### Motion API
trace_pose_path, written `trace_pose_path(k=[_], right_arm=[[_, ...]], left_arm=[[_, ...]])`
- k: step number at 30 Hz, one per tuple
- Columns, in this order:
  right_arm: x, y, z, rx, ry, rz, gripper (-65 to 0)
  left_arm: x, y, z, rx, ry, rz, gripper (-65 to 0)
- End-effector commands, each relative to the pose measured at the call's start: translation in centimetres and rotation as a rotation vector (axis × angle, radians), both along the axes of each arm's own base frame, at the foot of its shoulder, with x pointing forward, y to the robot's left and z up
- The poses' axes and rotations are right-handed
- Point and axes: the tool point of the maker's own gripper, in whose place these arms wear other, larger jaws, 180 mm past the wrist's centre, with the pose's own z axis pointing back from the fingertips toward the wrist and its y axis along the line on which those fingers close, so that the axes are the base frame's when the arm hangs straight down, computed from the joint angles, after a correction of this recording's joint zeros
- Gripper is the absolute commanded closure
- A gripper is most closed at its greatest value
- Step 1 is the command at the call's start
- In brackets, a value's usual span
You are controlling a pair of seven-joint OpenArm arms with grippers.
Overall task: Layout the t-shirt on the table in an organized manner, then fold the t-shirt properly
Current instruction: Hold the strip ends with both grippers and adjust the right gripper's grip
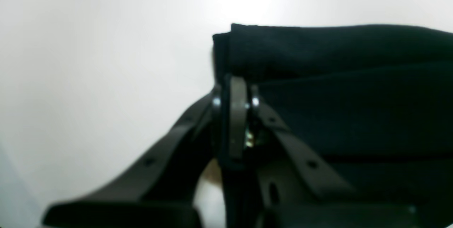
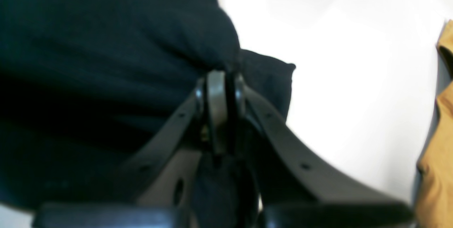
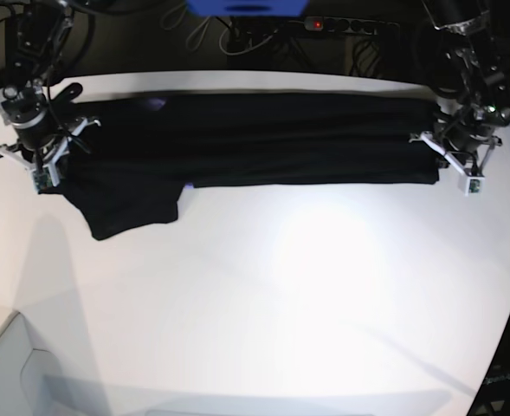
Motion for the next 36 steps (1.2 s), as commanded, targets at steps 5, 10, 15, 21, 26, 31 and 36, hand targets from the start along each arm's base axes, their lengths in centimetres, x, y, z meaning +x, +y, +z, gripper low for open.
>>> trace_pose_path(k=[5, 10, 15, 21, 26, 31, 36], right_arm=[[-1.0, -0.4, 0.9, -0.036, -0.013, 0.012, 0.0], [-2.8, -0.7, -2.1, -0.019, 0.084, 0.023, 0.0], [-4.5, -0.4, -7.4, 0.044, 0.232, 0.045, 0.0], [-3.5, -0.4, -9.2, 0.091, 0.259, 0.022, 0.0], [-1.8, -0.8, -9.5, 0.062, 0.265, 0.017, -6.1], [-0.6, -0.5, -9.3, 0.065, 0.250, 0.016, -19.0], [-0.5, -0.4, -9.2, 0.065, 0.246, 0.017, -27.9]], left_arm=[[0.7, 0.7, 1.1, 0.019, -0.036, 0.006, -0.2], [0.8, 0.9, 1.2, 0.025, -0.036, 0.005, -0.2], [0.7, 1.0, 1.1, 0.026, -0.034, 0.005, -0.2], [0.7, 1.0, 1.1, 0.026, -0.034, 0.005, -0.2], [0.8, 1.0, 1.3, 0.027, -0.039, 0.004, -0.2], [0.9, 1.1, 1.4, 0.032, -0.042, 0.002, -0.5], [0.8, 1.7, 1.5, 0.048, -0.034, -0.002, -0.6]])
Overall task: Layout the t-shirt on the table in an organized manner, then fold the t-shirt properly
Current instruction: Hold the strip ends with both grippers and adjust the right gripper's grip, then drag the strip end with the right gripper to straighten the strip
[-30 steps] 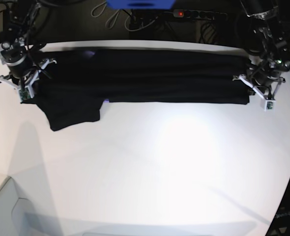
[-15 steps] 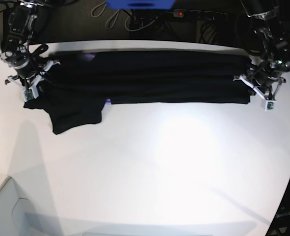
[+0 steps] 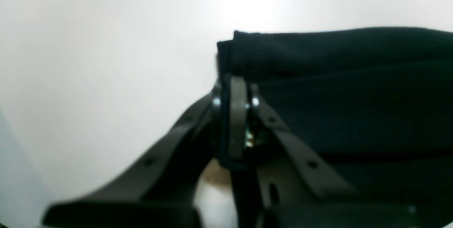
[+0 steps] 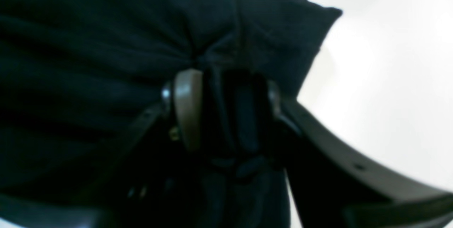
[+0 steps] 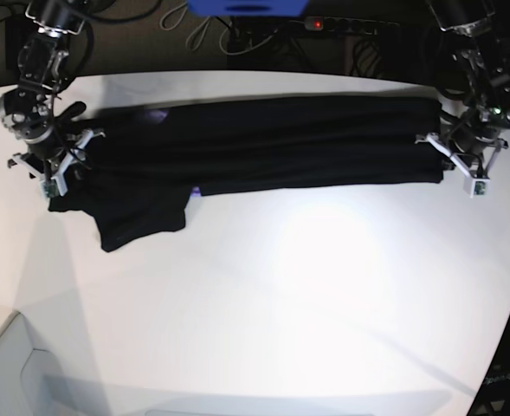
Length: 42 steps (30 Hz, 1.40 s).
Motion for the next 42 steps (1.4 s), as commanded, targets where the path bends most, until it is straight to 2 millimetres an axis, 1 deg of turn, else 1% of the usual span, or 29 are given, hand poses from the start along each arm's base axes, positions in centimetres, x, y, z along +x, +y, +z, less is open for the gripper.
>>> trace_pose_path(k=[1, 5, 6, 9, 11, 13, 15, 17, 19, 20, 23, 25, 27, 31, 34, 40, 41, 42], right_arm=[[-2.0, -0.4, -1.6, -0.049, 0.120, 0.013, -29.2], [-1.5, -0.8, 0.5, -0.095, 0.070, 0.021, -32.6], [-1.7, -1.2, 1.0, -0.109, 0.061, 0.017, -32.6], [-1.3, -1.4, 2.8, -0.142, 0.019, 0.025, -32.6], [-0.9, -1.9, 3.8, -0.169, -0.003, 0.032, -32.6], [-0.6, -2.3, 4.4, -0.185, -0.014, 0.034, -32.6], [-0.6, -2.6, 4.6, -0.188, -0.017, 0.028, -32.7], [-0.4, -2.6, 4.8, -0.190, -0.022, 0.028, -33.5], [0.4, -2.6, 5.9, -0.202, -0.056, 0.029, -36.2], [0.6, -2.7, 6.5, -0.209, -0.073, 0.025, -37.5], [1.2, -2.6, 8.3, -0.230, -0.122, 0.027, -40.9], [1.9, -2.0, 9.6, -0.234, -0.161, 0.034, -41.1], [3.0, -1.4, 10.9, -0.221, -0.212, 0.022, -41.4], [4.6, -0.3, 11.9, -0.192, -0.259, 0.015, -41.5], [4.8, 0.1, 11.9, -0.179, -0.262, 0.011, -41.5], [4.5, -0.3, 11.2, -0.189, -0.210, -0.007, -41.5], [4.6, -0.3, 11.2, -0.185, -0.214, -0.007, -41.5], [5.2, 0.1, 11.7, -0.181, -0.231, 0.000, -41.5]], left_arm=[[0.7, 0.7, 1.0, 0.022, -0.033, 0.003, -0.6], [0.7, 0.7, 1.0, 0.022, -0.033, 0.003, -0.6], [0.7, 0.7, 1.0, 0.022, -0.033, 0.003, -0.6], [0.7, 0.6, 1.0, 0.020, -0.033, 0.003, -0.6], [0.6, 0.6, 0.9, 0.021, -0.031, 0.004, -0.6], [0.4, 0.7, 0.8, 0.023, -0.015, 0.005, -1.0], [0.2, 0.7, 0.6, 0.021, 0.017, 0.006, -4.8], [0.1, 0.7, 0.5, 0.021, 0.027, 0.006, -10.8], [0.1, 0.5, 0.6, 0.017, 0.023, 0.005, -15.5], [0.1, 0.5, 0.6, 0.017, 0.023, 0.005, -16.7], [0.1, 0.5, 0.6, 0.017, 0.024, 0.005, -17.0], [0.1, 0.5, 0.5, 0.016, 0.027, 0.006, -17.0], [0.1, 0.4, 0.4, 0.013, 0.027, 0.007, -17.0], [0.0, 0.4, 0.4, 0.013, 0.028, 0.007, -17.0], [-0.1, 0.4, 0.3, 0.013, 0.030, 0.007, -17.0], [-0.1, 0.4, 0.3, 0.013, 0.033, 0.007, -17.0], [-0.1, 0.4, 0.3, 0.013, 0.033, 0.007, -17.0], [0.0, 0.4, 0.3, 0.013, 0.033, 0.007, -17.0]])
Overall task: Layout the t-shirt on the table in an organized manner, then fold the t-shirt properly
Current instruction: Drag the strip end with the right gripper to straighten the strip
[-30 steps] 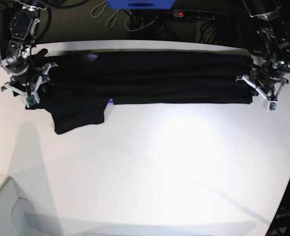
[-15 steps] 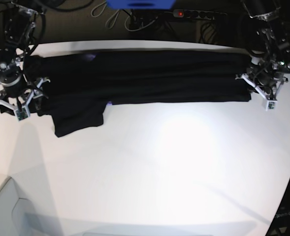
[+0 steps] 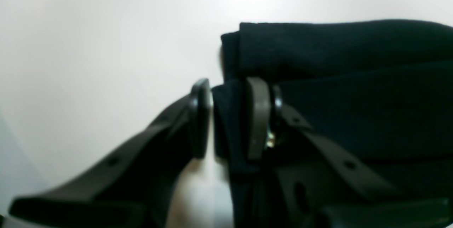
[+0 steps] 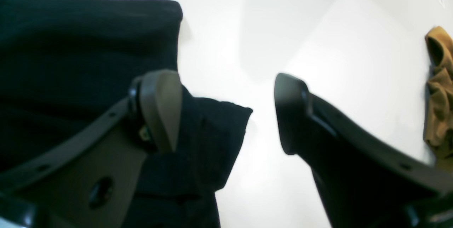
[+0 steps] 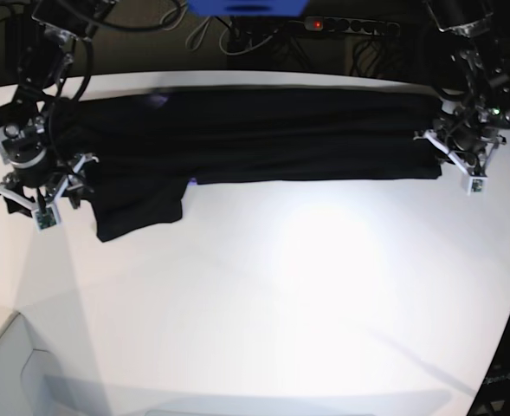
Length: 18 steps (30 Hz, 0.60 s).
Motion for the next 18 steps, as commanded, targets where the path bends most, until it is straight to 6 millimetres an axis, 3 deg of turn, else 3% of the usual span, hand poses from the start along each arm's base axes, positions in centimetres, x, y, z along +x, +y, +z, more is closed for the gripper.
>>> trace_pose_path(k=[1, 8, 14, 18], right_arm=[[2.1, 0.9, 2.3, 0.004, -0.085, 0.033, -41.5], [6.2, 4.9, -0.8, 0.146, -0.036, 0.085, -41.5], [7.9, 5.7, -3.5, 0.224, 0.029, 0.086, -41.5], [8.6, 4.8, -4.0, 0.226, 0.050, 0.081, -41.5]], left_arm=[[0.7, 0.7, 1.0, 0.018, -0.029, 0.003, -17.0], [0.7, 0.7, 1.0, 0.020, -0.027, 0.004, -17.0], [0.4, 0.6, 0.8, 0.018, -0.021, 0.004, -17.0], [0.0, 0.7, 0.6, 0.020, -0.013, 0.005, -17.0]])
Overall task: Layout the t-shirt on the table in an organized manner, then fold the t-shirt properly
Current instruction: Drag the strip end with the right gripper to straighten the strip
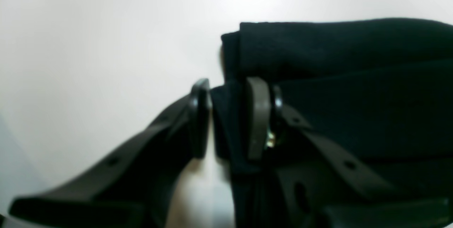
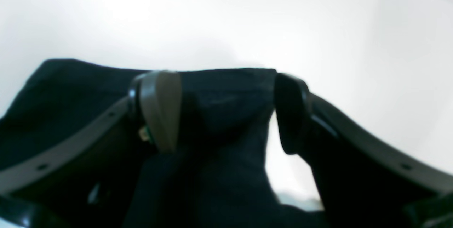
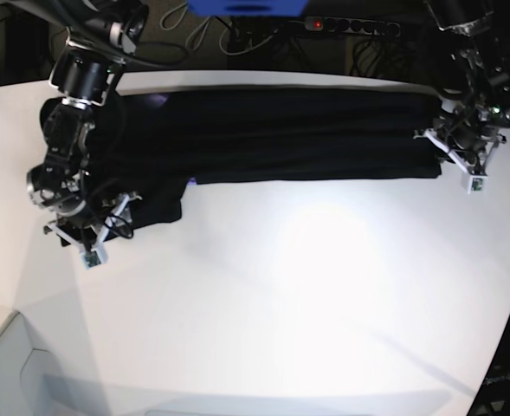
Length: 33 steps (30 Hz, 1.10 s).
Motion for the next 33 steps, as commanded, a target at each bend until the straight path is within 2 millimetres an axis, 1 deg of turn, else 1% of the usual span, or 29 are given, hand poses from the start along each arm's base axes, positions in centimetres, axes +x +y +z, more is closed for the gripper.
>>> trace_pose_path(k=[1, 2, 5, 7, 9, 11, 14, 16, 18, 19, 22, 23, 24, 25, 27, 29, 30, 31, 33], right_arm=[[1.4, -1.0, 1.9, -0.007, -0.061, -0.008, -41.5], [1.5, -1.4, 1.8, -0.011, -0.057, -0.009, -41.5], [2.3, -1.7, 1.8, -0.004, -0.050, -0.011, -41.5], [2.0, -2.5, 1.1, -0.009, -0.027, -0.017, -41.5], [2.2, -2.5, 0.9, -0.001, -0.018, -0.017, -41.5], [2.0, -2.4, 0.3, 0.006, -0.001, -0.017, -41.2], [1.8, -2.3, -0.1, 0.010, 0.009, -0.017, -40.8], [1.7, -2.3, -0.4, 0.012, 0.016, -0.015, -38.6], [1.6, -2.1, -0.7, 0.017, 0.024, -0.013, -32.0], [1.5, -2.1, -0.9, 0.020, 0.030, -0.013, -27.4], [1.6, -2.2, -0.6, 0.014, 0.024, -0.013, -9.0], [1.6, -2.2, -0.6, 0.013, 0.023, -0.013, -4.0], [1.6, -2.2, -0.6, 0.013, 0.023, -0.013, 0.0], [1.7, -2.3, -0.5, 0.012, 0.020, -0.013, 0.0], [2.0, -2.6, 0.7, -0.004, -0.013, -0.016, 0.0], [1.6, -3.0, 2.1, -0.040, -0.052, -0.017, 0.0], [1.6, -3.1, 3.3, -0.062, -0.081, -0.018, 0.0], [1.5, -2.8, 4.6, -0.078, -0.119, -0.017, 0.0], [0.7, -2.4, 6.6, -0.111, -0.168, -0.019, 0.0]], left_arm=[[0.2, 0.6, 0.7, 0.020, -0.016, 0.003, -17.0], [0.2, 0.6, 0.7, 0.020, -0.016, 0.003, -17.0], [0.2, 0.6, 0.7, 0.020, -0.016, 0.003, -17.0], [0.2, 0.6, 0.7, 0.018, -0.016, 0.003, -17.0], [0.3, 0.4, 0.7, 0.014, -0.019, 0.004, -17.0], [0.4, 0.2, 0.6, 0.008, -0.020, 0.005, -17.0], [0.4, 0.1, 0.6, 0.006, -0.022, 0.005, -17.0], [0.5, 0.1, 0.7, 0.006, -0.023, 0.005, -17.0], [0.5, 0.1, 0.7, 0.006, -0.023, 0.007, -17.0], [0.5, 0.1, 0.7, 0.006, -0.023, 0.007, -17.0], [0.5, 0.1, 0.7, 0.006, -0.023, 0.007, -17.0], [0.5, 0.1, 0.7, 0.006, -0.023, 0.007, -17.0], [0.5, 0.1, 0.7, 0.006, -0.023, 0.007, -17.0], [0.5, 0.1, 0.7, 0.006, -0.023, 0.007, -17.0], [0.5, 0.1, 0.7, 0.006, -0.023, 0.007, -17.0], [0.5, 0.1, 0.7, 0.006, -0.023, 0.007, -17.0], [0.5, 0.1, 0.7, 0.006, -0.023, 0.007, -17.0], [0.5, 0.1, 0.7, 0.006, -0.023, 0.007, -17.0], [0.5, 0.1, 0.6, 0.005, -0.022, 0.007, -17.0]])
